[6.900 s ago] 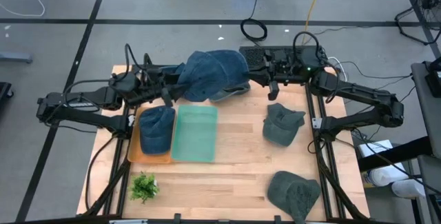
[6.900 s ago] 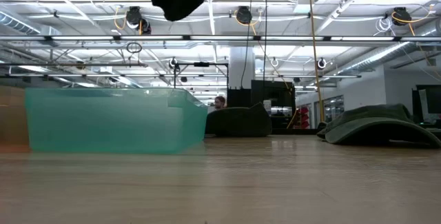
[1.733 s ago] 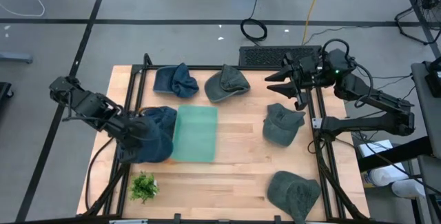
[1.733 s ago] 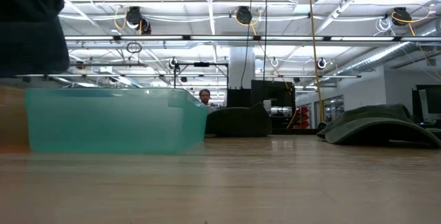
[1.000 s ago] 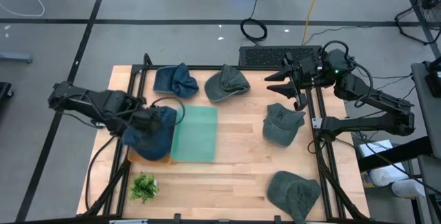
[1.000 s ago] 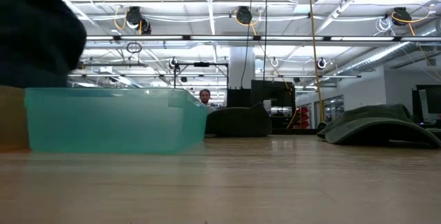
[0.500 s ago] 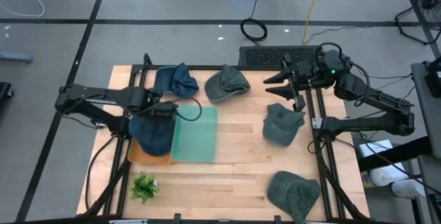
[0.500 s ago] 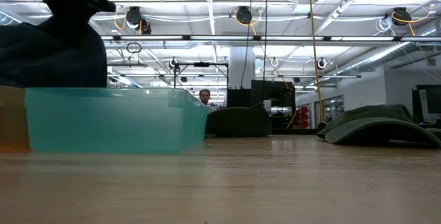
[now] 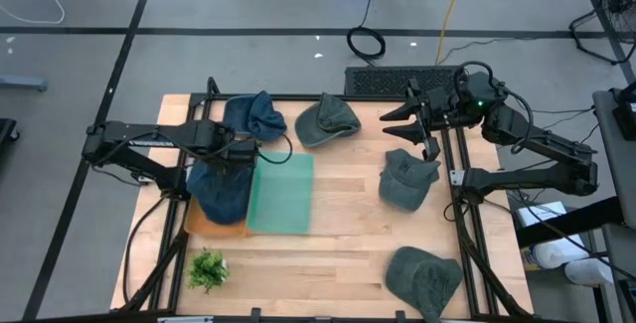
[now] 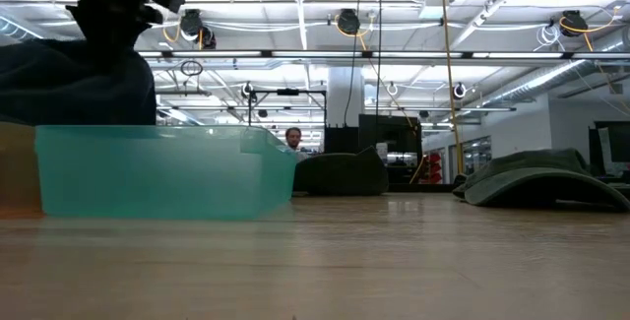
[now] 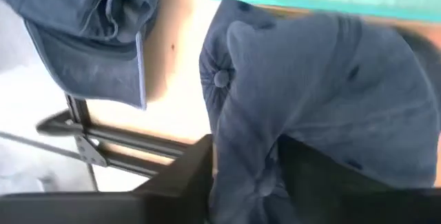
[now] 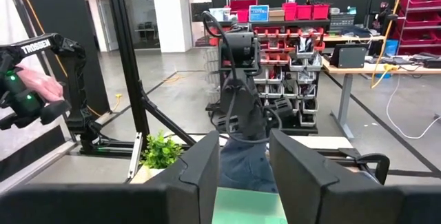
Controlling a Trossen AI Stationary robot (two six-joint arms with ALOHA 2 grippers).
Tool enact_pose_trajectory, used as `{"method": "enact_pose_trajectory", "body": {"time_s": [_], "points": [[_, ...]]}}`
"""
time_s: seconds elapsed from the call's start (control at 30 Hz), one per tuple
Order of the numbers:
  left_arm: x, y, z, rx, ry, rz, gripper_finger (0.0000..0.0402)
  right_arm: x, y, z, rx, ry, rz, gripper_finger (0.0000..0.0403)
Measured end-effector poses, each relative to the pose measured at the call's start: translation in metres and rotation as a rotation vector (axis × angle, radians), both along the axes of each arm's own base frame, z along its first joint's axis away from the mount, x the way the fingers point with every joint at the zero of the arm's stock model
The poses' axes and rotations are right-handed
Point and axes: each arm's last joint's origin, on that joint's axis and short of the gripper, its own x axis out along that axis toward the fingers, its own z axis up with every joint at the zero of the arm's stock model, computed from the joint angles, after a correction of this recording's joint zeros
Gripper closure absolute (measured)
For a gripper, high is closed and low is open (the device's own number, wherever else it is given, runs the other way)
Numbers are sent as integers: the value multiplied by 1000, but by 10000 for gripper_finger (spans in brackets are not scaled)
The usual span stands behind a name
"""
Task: Pick & Place hat
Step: Put the bottom blue cap into the orange bin
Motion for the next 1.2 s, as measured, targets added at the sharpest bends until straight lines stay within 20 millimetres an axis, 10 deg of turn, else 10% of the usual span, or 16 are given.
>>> {"method": "enact_pose_trajectory", "body": {"time_s": [0.27,0.53,0.83,1.2], "points": [[1,2,7,-106,-90,291,77,0,0,0,-14,-1,-1,284],[1,12,46,-157,-326,758,40,2,-1,-5,-30,39,-5,284],[-20,16,54,-247,-398,1114,140,2,-1,-10,-13,86,-4,284],[-39,30,62,-117,-523,1205,382,2,-1,-10,-26,86,-3,284]]}}
